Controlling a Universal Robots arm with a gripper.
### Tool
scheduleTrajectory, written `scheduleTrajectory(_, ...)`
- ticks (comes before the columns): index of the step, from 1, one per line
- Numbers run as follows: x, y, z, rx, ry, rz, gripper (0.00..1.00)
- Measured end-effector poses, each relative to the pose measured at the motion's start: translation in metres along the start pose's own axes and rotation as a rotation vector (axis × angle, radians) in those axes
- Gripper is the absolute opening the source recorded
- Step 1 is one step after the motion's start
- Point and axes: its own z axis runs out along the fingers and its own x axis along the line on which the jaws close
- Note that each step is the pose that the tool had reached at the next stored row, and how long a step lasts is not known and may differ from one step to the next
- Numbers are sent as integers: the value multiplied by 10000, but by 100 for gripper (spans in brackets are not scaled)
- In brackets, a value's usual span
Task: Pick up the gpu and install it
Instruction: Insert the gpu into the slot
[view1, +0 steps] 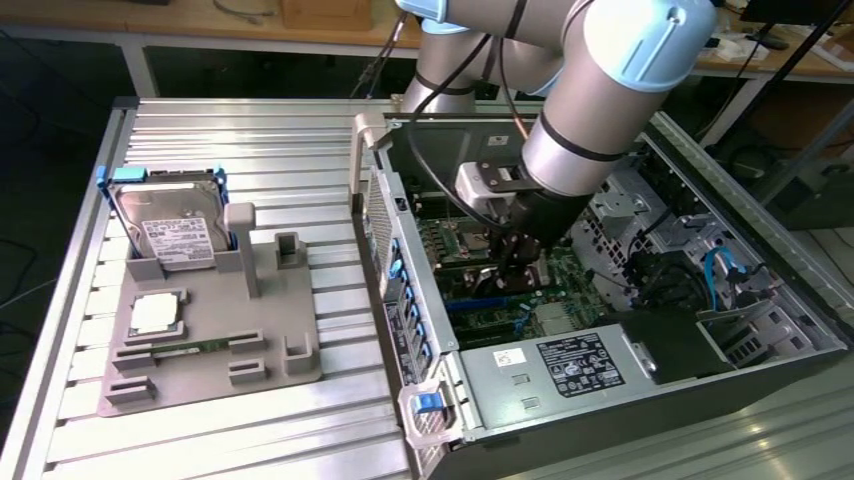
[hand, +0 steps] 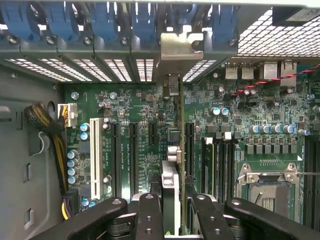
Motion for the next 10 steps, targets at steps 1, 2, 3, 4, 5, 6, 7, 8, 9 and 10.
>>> scheduleTrajectory(1,0,4,0,0,1,0,27)
scheduleTrajectory(2,0,9,0,0,1,0,27)
scheduleTrajectory(3,0,13,1,0,1,0,27)
scheduleTrajectory(4,1,16,3,0,1,0,27)
scheduleTrajectory(5,1,18,5,-1,1,-1,27)
scheduleTrajectory(6,1,19,9,1,0,-1,27)
scheduleTrajectory(7,1,19,15,0,0,-1,27)
scheduleTrajectory(8,1,20,21,0,1,-1,27)
scheduleTrajectory(9,2,20,27,0,1,0,27)
scheduleTrajectory(10,2,20,33,0,1,0,27)
